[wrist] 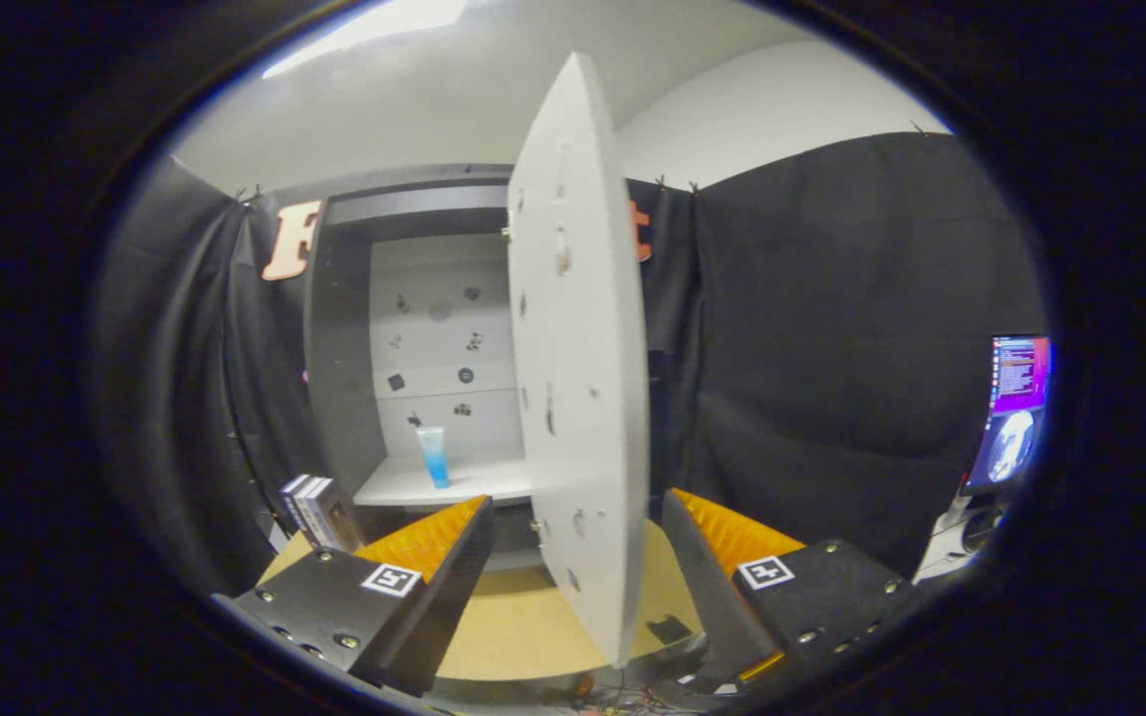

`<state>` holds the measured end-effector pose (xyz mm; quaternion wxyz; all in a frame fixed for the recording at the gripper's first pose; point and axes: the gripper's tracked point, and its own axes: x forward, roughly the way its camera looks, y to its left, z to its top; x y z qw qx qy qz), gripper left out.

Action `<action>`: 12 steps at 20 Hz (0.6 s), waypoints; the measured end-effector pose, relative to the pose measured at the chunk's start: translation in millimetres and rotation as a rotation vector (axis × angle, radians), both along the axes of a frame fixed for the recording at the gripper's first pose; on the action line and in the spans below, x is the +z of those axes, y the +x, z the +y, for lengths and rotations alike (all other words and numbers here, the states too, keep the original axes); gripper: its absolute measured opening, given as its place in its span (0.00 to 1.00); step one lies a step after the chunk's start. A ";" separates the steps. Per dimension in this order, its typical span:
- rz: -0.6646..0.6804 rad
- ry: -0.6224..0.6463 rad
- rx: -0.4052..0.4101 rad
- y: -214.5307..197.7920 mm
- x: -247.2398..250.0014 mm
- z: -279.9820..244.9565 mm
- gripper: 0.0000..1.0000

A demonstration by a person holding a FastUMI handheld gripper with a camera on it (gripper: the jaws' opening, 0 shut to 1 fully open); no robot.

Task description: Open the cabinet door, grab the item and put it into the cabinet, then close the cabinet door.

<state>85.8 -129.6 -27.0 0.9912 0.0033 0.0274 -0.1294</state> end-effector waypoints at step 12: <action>0.061 0.037 0.159 49.7 -25.3 -50.1 0.97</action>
